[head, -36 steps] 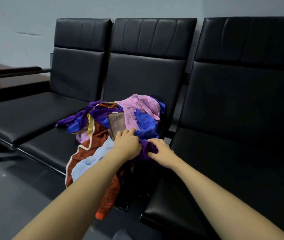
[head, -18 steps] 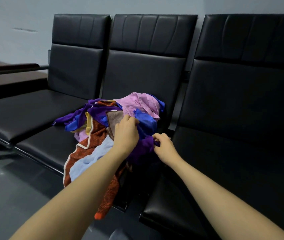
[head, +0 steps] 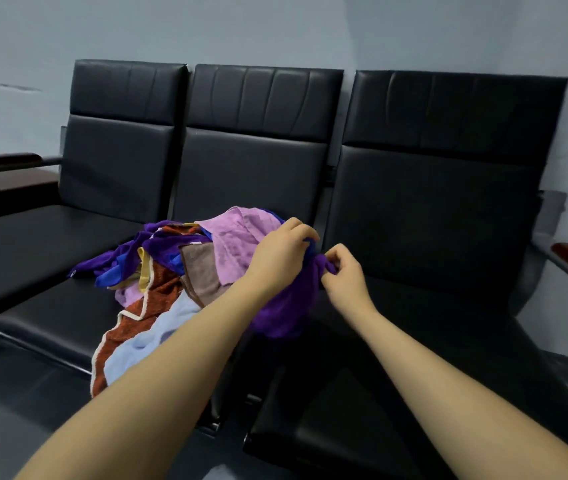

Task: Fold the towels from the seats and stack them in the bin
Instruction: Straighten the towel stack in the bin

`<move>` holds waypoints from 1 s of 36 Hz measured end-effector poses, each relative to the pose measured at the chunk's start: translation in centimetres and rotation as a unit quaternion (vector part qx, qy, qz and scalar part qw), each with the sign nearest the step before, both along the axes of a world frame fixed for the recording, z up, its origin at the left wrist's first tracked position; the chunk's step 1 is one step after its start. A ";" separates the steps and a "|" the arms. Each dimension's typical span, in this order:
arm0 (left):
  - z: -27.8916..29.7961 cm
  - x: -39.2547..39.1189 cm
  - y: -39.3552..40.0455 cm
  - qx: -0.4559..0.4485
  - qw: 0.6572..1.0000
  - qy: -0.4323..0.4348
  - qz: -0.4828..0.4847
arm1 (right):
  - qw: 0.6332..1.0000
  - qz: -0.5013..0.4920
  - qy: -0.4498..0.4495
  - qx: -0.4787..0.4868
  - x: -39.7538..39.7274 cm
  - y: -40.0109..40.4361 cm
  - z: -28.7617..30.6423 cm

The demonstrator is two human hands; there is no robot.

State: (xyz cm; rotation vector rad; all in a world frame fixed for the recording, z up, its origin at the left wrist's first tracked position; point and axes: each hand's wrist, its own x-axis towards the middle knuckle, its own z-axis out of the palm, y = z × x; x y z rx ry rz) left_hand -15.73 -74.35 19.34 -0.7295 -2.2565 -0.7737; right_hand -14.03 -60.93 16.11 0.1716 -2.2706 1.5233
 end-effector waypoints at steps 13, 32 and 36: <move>1.4 0.8 13.6 0.008 0.998 -0.001 -0.064 | 0.980 -0.191 0.028 0.038 4.2 13.2 2.4; -2.0 -1.1 23.3 -0.090 0.958 -0.187 -0.196 | 0.964 -0.263 0.009 0.026 2.9 23.9 0.5; -2.7 0.4 24.2 -0.090 0.958 -0.184 -0.199 | 0.968 -0.248 0.014 0.044 3.4 24.5 0.3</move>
